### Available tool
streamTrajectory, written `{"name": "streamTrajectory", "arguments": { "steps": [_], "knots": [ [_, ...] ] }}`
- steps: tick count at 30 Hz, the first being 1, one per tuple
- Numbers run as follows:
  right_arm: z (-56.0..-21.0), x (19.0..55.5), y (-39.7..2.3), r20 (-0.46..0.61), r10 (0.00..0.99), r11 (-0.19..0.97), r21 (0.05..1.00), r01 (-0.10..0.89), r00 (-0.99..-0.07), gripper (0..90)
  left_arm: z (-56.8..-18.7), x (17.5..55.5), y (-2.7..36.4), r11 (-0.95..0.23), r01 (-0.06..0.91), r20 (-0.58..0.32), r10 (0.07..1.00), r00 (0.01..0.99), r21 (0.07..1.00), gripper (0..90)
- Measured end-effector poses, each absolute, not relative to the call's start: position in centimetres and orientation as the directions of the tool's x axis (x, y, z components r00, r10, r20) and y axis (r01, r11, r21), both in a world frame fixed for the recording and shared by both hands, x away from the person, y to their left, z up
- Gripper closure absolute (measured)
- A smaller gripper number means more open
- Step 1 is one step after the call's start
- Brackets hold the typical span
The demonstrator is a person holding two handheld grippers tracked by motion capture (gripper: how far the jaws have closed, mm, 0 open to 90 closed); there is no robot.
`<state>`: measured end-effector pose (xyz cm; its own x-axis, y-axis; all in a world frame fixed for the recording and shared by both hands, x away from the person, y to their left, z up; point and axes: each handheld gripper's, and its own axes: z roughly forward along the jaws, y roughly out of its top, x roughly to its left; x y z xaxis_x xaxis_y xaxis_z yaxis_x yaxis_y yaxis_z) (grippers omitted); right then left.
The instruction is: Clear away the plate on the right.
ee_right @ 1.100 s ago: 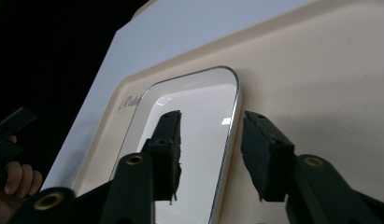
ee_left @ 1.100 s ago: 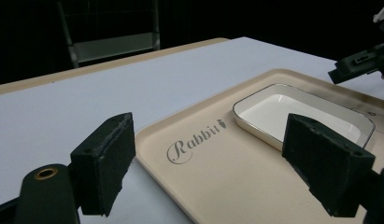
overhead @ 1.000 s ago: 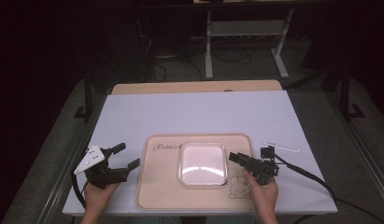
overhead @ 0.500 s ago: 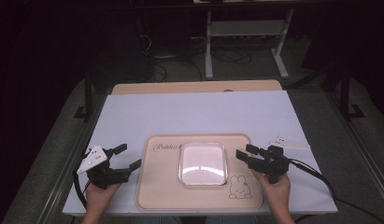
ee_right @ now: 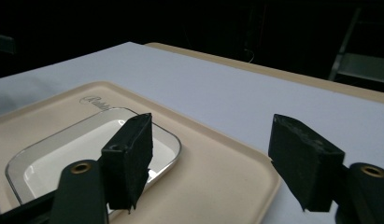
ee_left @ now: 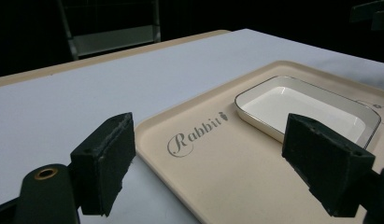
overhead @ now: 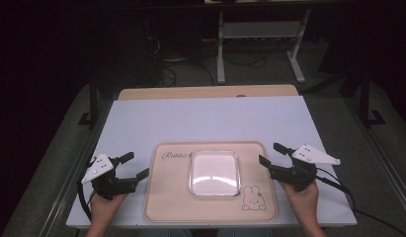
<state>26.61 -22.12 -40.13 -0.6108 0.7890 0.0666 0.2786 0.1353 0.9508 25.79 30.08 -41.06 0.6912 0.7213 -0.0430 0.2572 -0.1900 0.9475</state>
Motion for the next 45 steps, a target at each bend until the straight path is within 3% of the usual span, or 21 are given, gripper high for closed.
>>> {"name": "streamTrajectory", "arguments": {
  "steps": [7, 14, 23, 32, 40, 45],
  "knots": [
    [-39.8, 26.5, -23.4, 0.007, 0.798, 0.176, 0.954, 0.244, -0.603, 27.2, -41.1, 25.8, 30.1, -0.19, 0.258, -0.045, 0.718, 0.695, 0.947, 16.8],
    [-40.0, 26.3, -25.2, 0.012, 0.818, 0.159, 0.956, 0.245, -0.576, 21.3, -41.1, 25.8, 30.0, -0.192, 0.257, -0.046, 0.713, 0.7, 0.947, 16.8],
    [-40.9, 25.9, -26.3, -0.044, 0.825, 0.229, 0.937, 0.262, -0.563, 18.0, -41.1, 25.8, 29.9, -0.192, 0.255, -0.044, 0.713, 0.7, 0.948, 16.8],
    [-41.5, 25.3, -27.4, -0.027, 0.833, 0.219, 0.933, 0.284, -0.552, 17.0, -41.2, 25.8, 29.7, -0.198, 0.26, -0.047, 0.705, 0.707, 0.945, 16.7],
    [-42.1, 24.8, -28.6, 0.084, 0.858, 0.105, 0.937, 0.333, -0.507, 16.8, -41.2, 25.9, 29.4, -0.209, 0.257, -0.041, 0.697, 0.716, 0.943, 16.7],
    [-42.3, 25.1, -28.8, 0.045, 0.869, 0.146, 0.928, 0.343, -0.493, 16.7, -41.2, 25.9, 29.3, -0.214, 0.26, -0.041, 0.692, 0.721, 0.942, 16.8]
  ]
}}
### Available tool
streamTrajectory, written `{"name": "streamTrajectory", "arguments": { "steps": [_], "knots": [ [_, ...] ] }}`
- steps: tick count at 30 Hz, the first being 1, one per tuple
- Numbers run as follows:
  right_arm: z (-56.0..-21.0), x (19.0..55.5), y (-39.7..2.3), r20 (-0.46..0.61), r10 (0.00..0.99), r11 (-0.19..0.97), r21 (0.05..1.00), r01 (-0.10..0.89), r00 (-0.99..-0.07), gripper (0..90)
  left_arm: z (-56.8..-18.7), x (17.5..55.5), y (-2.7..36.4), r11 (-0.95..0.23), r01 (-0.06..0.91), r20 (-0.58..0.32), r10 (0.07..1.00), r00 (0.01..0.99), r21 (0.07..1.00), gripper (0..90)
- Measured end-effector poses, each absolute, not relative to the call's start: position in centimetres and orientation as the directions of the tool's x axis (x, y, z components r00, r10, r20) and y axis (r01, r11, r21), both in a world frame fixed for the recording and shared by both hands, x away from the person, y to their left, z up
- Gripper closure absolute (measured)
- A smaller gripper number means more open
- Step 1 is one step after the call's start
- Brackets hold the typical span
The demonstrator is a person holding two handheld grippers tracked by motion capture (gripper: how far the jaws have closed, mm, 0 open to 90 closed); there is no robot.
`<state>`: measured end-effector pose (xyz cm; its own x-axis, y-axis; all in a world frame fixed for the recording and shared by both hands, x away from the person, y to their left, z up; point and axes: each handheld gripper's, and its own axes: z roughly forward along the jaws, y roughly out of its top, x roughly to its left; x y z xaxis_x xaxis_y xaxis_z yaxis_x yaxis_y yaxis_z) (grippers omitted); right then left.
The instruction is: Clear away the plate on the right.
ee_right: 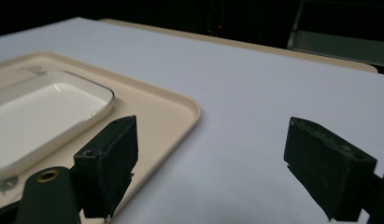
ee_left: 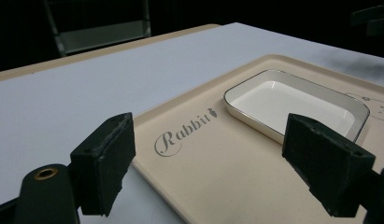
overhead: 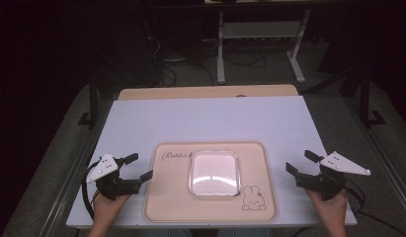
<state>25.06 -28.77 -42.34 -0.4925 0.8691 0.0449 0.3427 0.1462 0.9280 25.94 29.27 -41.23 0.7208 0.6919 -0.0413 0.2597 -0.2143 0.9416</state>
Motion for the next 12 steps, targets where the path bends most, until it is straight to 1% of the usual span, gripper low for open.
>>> {"name": "streamTrajectory", "arguments": {
  "steps": [4, 12],
  "knots": [
    [-42.56, 25.14, -28.49, -0.017, 0.869, 0.212, 0.915, 0.342, -0.495, 16.8, -41.17, 25.89, 29.32, -0.212, 0.254, -0.038, 0.693, 0.72, 0.944, 16.7],
    [-42.54, 25.13, -28.46, -0.018, 0.864, 0.215, 0.917, 0.336, -0.503, 16.8, -41.21, 26.04, 29.34, -0.214, 0.256, -0.04, 0.691, 0.722, 0.943, 16.8]
  ]
}}
